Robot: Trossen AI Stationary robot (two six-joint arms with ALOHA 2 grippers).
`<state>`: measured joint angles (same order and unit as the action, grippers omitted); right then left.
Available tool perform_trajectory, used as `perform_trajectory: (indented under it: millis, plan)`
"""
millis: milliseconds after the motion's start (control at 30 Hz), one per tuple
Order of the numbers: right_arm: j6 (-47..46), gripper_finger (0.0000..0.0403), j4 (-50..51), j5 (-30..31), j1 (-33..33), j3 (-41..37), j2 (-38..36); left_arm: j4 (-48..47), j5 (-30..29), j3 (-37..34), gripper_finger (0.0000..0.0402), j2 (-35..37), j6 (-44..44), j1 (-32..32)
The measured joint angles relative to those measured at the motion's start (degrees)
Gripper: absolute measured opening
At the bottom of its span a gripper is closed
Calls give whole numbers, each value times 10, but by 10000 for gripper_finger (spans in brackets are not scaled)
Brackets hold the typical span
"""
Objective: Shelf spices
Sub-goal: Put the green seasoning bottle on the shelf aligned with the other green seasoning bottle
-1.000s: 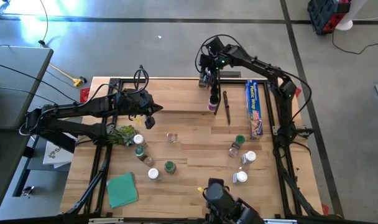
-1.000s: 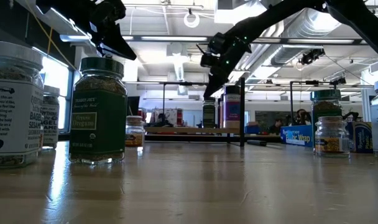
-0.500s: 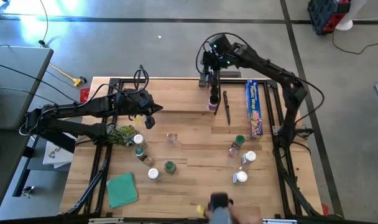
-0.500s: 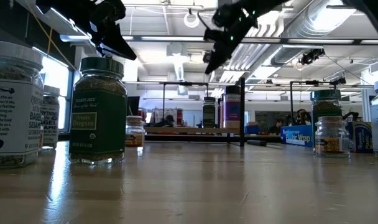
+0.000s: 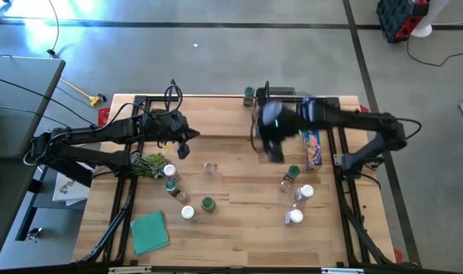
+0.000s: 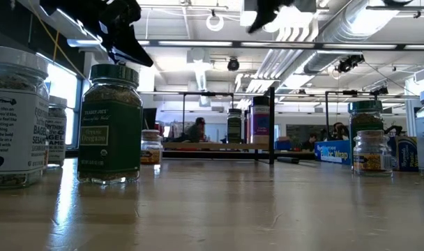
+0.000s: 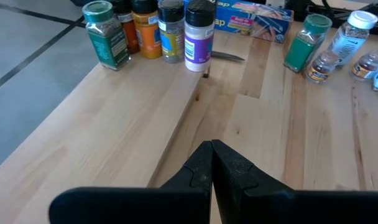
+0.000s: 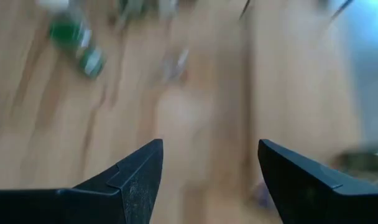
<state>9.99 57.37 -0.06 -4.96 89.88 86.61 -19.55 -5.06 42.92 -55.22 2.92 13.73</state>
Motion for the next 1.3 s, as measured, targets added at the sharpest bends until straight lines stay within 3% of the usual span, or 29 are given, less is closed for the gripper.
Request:
perform_trajectory:
  millis: [133, 267, 533, 900, 1000, 1100, 1200, 1300]
  plan:
    - [-77, 257, 30, -5, 55, -117, -59, 0, 0, 0, 1, 0, 0, -3]
    - [-18, 257, 76, -67, 92, -185, -85, 1, 0, 0, 1, 0, 0, -3]
    - [178, 257, 154, -47, 133, -205, -79, 5, -7, 0, 1, 0, 0, -3]
    - [234, 257, 152, -40, 127, -250, -63, 50, -7, 0, 1, 0, 0, -3]
    - [187, 257, 143, -33, 127, -258, -63, 54, -7, 0, 1, 0, 0, -3]
    - [82, 257, 146, -14, 127, -235, -63, 58, -7, 0, 1, 0, 0, -3]
    - [-86, 257, 156, 1, 123, -203, -63, 58, -7, 0, 1, 0, 0, -3]
    - [-314, 257, 155, -28, 93, -184, -63, 58, -7, 0, 1, 0, 0, -3]
